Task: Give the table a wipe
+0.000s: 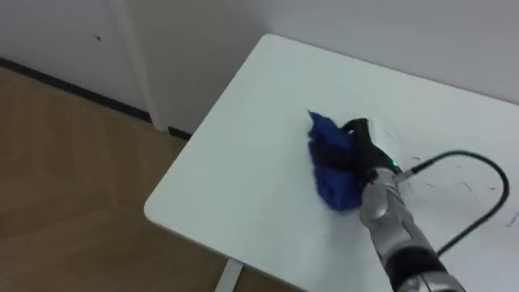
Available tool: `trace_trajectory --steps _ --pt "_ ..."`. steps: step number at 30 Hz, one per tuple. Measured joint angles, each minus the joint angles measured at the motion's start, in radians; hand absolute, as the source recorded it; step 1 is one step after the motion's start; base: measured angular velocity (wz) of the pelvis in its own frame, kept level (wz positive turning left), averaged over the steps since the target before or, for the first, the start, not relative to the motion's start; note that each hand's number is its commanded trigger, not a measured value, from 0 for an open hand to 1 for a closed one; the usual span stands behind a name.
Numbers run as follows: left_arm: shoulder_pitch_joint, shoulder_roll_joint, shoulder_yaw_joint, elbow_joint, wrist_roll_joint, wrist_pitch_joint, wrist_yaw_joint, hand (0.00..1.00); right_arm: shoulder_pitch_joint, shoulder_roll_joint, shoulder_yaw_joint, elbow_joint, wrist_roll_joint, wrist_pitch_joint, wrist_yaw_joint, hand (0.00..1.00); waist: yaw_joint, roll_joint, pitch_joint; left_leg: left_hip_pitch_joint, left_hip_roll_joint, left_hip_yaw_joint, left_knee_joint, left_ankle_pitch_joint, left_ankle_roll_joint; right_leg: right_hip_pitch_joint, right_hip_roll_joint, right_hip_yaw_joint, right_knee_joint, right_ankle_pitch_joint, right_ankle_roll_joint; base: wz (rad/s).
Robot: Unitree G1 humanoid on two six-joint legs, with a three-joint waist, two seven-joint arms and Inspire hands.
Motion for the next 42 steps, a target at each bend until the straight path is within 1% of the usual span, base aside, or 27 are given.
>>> trace_trajectory --steps 3,4,6,8,10,12,14,16,17,18,20,21,22,23,24,25,26,27,28,30,31,32,33,35,38,41,42 --pt "0.002 0.02 0.065 -0.005 0.021 -0.026 0.003 0.0 0.161 -0.06 -0.129 0.052 0.081 -0.003 -0.025 1.0 -0.017 -0.001 -0.0165 0.052 0.015 0.018 0.039 -0.041 0.021 -0.028 -0.043 0.021 0.194 -0.015 0.023 -0.18" --pt "0.002 0.035 0.076 -0.02 0.02 -0.037 0.005 0.0 0.224 -0.086 -0.165 0.068 0.121 -0.003 -0.03 1.0 -0.023 0.0 -0.0212 0.052 0.022 0.029 0.06 -0.066 0.028 -0.052 -0.078 0.022 0.255 -0.026 0.035 -0.28" --pt "0.006 0.049 0.098 -0.026 0.026 -0.057 0.012 0.0 0.285 -0.115 -0.2 0.105 0.172 0.001 -0.037 1.0 -0.028 0.016 -0.0292 0.051 0.054 0.056 0.12 -0.11 0.027 -0.097 -0.146 0.023 0.339 -0.044 0.05 -0.38" --pt "0.004 0.083 0.099 -0.027 0.027 -0.079 0.018 0.0 0.311 -0.112 -0.207 0.11 0.183 0.035 -0.039 1.0 -0.038 0.023 -0.0295 0.046 0.107 0.075 0.178 -0.151 0.009 -0.12 -0.217 0.026 0.329 -0.036 0.055 -0.47" --pt "-0.021 0.105 0.08 -0.026 0.023 -0.087 0.019 0.0 0.302 -0.096 -0.182 0.101 0.198 0.074 -0.043 1.0 -0.028 0.026 -0.0285 0.015 0.156 0.077 0.238 -0.185 -0.016 -0.119 -0.242 0.028 0.247 -0.017 0.062 -0.48" --pt "-0.063 0.123 0.053 -0.016 0.019 -0.095 0.016 0.0 0.261 -0.067 -0.161 0.087 0.202 0.127 -0.056 1.0 0.003 0.025 -0.0266 -0.026 0.203 0.075 0.298 -0.206 -0.042 -0.12 -0.243 0.059 0.141 0.012 0.074 -0.33" --pt "-0.141 0.124 0.024 0.031 0.018 -0.1 0.008 0.0 0.135 -0.034 -0.099 0.076 0.169 0.198 -0.045 1.0 0.052 0.021 -0.0253 -0.089 0.257 0.069 0.363 -0.226 -0.078 -0.135 -0.25 0.068 0.073 0.056 0.074 -0.28" --pt "-0.182 0.13 0.022 0.045 0.012 -0.091 -0.017 0.0 -0.029 -0.003 0.021 0.048 0.104 0.24 0.023 1.0 0.089 0.007 -0.0154 -0.124 0.268 0.034 0.394 -0.232 -0.115 -0.159 -0.246 0.076 0.071 0.092 0.075 -0.45" --pt "-0.206 0.146 0.021 0.056 0.011 -0.09 -0.033 0.0 -0.148 0.021 0.105 0.037 0.049 0.232 0.078 1.0 0.131 -0.014 -0.0022 -0.13 0.271 0.009 0.393 -0.23 -0.149 -0.171 -0.228 0.09 0.067 0.11 0.073 -0.49" --pt "-0.219 0.154 0.019 0.058 0.008 -0.088 -0.038 0.0 -0.198 0.028 0.132 0.024 0.028 0.225 0.097 1.0 0.143 -0.023 0.0024 -0.134 0.272 -0.011 0.393 -0.229 -0.16 -0.174 -0.215 0.089 0.065 0.123 0.071 -0.35" --pt "-0.209 0.179 0.004 0.056 -0.018 -0.075 -0.054 0.0 -0.378 0.032 0.182 0.008 -0.024 0.161 0.147 1.0 0.18 -0.038 0.0093 -0.151 0.298 -0.085 0.375 -0.217 -0.215 -0.141 -0.138 0.033 -0.003 0.176 0.071 0.19" --pt "-0.195 0.18 0.007 0.052 -0.023 -0.069 -0.06 0.0 -0.406 0.029 0.172 0.006 -0.029 0.144 0.146 1.0 0.179 -0.037 0.0092 -0.157 0.307 -0.104 0.37 -0.21 -0.227 -0.129 -0.119 0.007 -0.015 0.175 0.076 0.7" --pt "-0.157 0.168 0.005 0.029 -0.023 -0.054 -0.064 0.0 -0.418 0.011 0.157 -0.009 -0.029 0.124 0.135 1.0 0.177 -0.016 0.0004 -0.162 0.332 -0.137 0.351 -0.19 -0.264 -0.11 -0.085 -0.041 0.005 0.123 0.114 1.1" --pt "-0.101 0.15 0.005 0.007 -0.022 -0.042 -0.067 0.0 -0.375 -0.009 0.131 -0.034 -0.031 0.124 0.128 1.0 0.139 -0.008 0.0007 -0.167 0.35 -0.132 0.323 -0.142 -0.264 -0.092 -0.071 -0.089 0.034 0.086 0.095 1.34" --pt "-0.079 0.137 0.007 0.007 -0.021 -0.036 -0.068 0.0 -0.331 -0.021 0.111 -0.042 -0.032 0.127 0.125 1.0 0.115 -0.009 0.0005 -0.173 0.35 -0.105 0.315 -0.115 -0.246 -0.078 -0.072 -0.094 0.038 0.077 0.089 1.59" --pt "-0.036 0.107 0.007 0.004 -0.012 -0.027 -0.07 0.0 -0.225 -0.047 0.067 -0.055 -0.044 0.14 0.125 1.0 0.095 -0.007 0.0004 -0.156 0.328 -0.005 0.308 -0.088 -0.22 -0.051 -0.079 -0.061 0.032 0.078 0.087 1.29" --pt "0.009 0.086 0.012 -0.015 0.007 -0.022 -0.072 0.0 -0.121 -0.068 0.02 -0.032 -0.055 0.155 0.133 1.0 0.085 -0.004 0.0011 -0.118 0.282 0.046 0.261 -0.081 -0.205 -0.031 -0.086 -0.054 0.02 0.08 0.085 0.98" --pt "0.023 0.079 0.017 -0.018 0.008 -0.02 -0.072 0.0 -0.076 -0.068 -0.008 -0.004 -0.044 0.151 0.133 1.0 0.079 -0.002 -0.0019 -0.102 0.267 0.047 0.227 -0.073 -0.193 -0.029 -0.089 -0.061 0.019 0.08 0.084 0.26" --pt "0.049 0.049 0.044 -0.015 0.007 -0.009 -0.071 0.0 -0.01 -0.065 -0.101 -0.046 -0.011 0.102 0.104 1.0 0.067 0.026 -0.0034 -0.058 0.248 0.042 0.169 -0.067 -0.186 -0.038 -0.091 -0.066 0.029 0.079 0.083 -0.49" --pt "0.058 0.026 0.077 -0.008 0.0 -0.009 -0.066 0.0 -0.007 -0.075 -0.115 -0.071 -0.029 0.082 0.102 1.0 0.073 0.052 0.0007 -0.01 0.228 0.045 0.121 -0.065 -0.183 -0.041 -0.089 -0.063 0.0 0.064 0.052 -1.0" --pt "0.047 0.017 0.087 -0.004 -0.002 -0.014 -0.062 0.0 -0.03 -0.075 -0.103 -0.086 -0.052 0.083 0.106 1.0 0.086 0.062 -0.0025 0.001 0.219 0.043 0.095 -0.065 -0.181 -0.045 -0.086 -0.04 -0.01 0.054 0.036 -0.97" --pt "0.022 0.016 0.089 0.001 -0.003 -0.024 -0.06 0.0 -0.04 -0.077 -0.077 -0.098 -0.059 0.086 0.11 1.0 0.091 0.065 -0.0044 0.011 0.189 0.032 0.062 -0.063 -0.172 -0.065 -0.085 0.029 -0.009 0.043 0.018 -0.87" --pt "0.001 0.017 0.088 0.01 -0.005 -0.035 -0.057 0.0 -0.046 -0.079 -0.06 -0.103 -0.059 0.09 0.11 1.0 0.103 0.063 -0.0041 0.023 0.171 0.03 0.038 -0.06 -0.166 -0.078 -0.084 0.063 -0.003 0.035 0.003 -0.88" --pt "-0.06 0.016 0.085 0.022 -0.031 -0.053 -0.022 0.0 -0.103 -0.063 0.043 -0.137 -0.059 0.157 0.144 1.0 0.159 0.04 -0.008 0.063 0.155 0.037 -0.041 -0.029 -0.136 -0.157 -0.069 0.177 0.038 0.005 -0.063 -1.18" --pt "-0.104 0.014 0.091 0.011 -0.04 -0.046 0.009 0.0 -0.162 -0.023 0.208 -0.186 -0.059 0.171 0.192 1.0 0.163 0.001 -0.008 0.057 0.164 0.016 -0.051 -0.021 -0.137 -0.18 -0.042 0.216 0.033 0.013 -0.073 -0.49" --pt "-0.106 0.013 0.049 -0.029 -0.037 -0.027 0.018 0.0 -0.17 0.0 0.229 -0.178 -0.05 0.164 0.195 1.0 0.155 -0.03 -0.0009 0.05 0.164 -0.037 -0.051 -0.012 -0.153 -0.163 -0.041 0.2 0.031 0.016 -0.069 0.55" --pt "-0.1 0.014 0.043 -0.03 -0.037 -0.024 0.018 0.0 -0.169 -0.005 0.21 -0.166 -0.043 0.163 0.189 1.0 0.153 -0.036 0.0024 0.039 0.164 -0.06 -0.048 -0.01 -0.158 -0.153 -0.042 0.177 0.023 0.027 -0.052 0.68"
